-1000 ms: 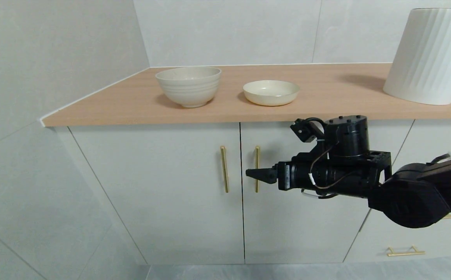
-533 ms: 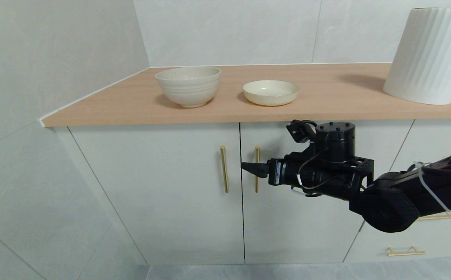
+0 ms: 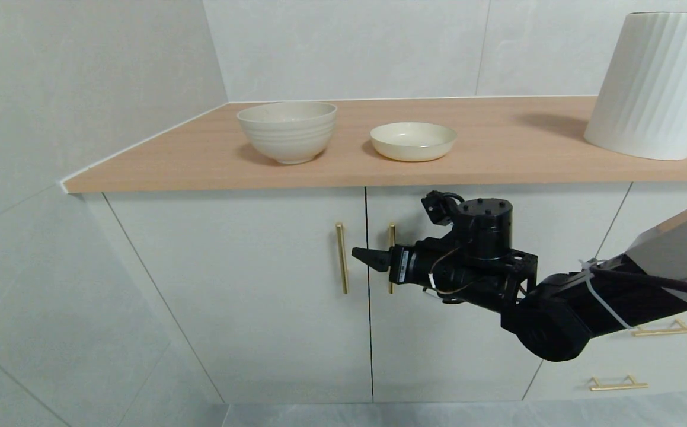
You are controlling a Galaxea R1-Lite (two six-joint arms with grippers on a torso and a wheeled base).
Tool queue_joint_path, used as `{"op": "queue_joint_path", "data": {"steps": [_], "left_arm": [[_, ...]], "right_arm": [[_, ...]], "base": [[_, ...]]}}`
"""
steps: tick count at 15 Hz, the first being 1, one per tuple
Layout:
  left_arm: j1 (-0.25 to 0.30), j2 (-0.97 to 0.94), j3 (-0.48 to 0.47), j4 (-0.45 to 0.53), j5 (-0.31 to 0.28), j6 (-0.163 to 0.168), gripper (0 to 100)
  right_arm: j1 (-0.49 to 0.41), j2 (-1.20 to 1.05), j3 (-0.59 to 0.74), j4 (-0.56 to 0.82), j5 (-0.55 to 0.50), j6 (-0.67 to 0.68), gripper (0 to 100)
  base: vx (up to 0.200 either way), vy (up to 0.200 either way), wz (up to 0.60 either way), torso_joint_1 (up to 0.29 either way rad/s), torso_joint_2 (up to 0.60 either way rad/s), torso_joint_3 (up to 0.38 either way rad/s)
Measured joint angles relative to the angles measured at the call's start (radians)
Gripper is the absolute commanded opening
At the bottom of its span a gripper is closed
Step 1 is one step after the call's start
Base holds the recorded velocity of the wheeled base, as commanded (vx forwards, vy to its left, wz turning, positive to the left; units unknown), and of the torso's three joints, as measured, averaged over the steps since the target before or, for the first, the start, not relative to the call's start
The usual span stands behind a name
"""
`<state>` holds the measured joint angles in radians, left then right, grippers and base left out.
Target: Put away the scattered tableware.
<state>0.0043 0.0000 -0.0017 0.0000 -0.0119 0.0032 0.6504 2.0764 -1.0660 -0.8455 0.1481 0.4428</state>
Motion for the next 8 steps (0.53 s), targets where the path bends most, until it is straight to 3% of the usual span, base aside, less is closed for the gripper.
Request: {"op": "queue_joint_path", "data": {"steps": [8], "left_arm": [[0.0,0.0,0.0,0.0,0.0,0.0,100]], "right_arm": [[0.048,0.009,0.004,-0.009,-0.004,0.019,100]], "base": [[0.0,0.0,0.0,0.0,0.0,0.0]]}}
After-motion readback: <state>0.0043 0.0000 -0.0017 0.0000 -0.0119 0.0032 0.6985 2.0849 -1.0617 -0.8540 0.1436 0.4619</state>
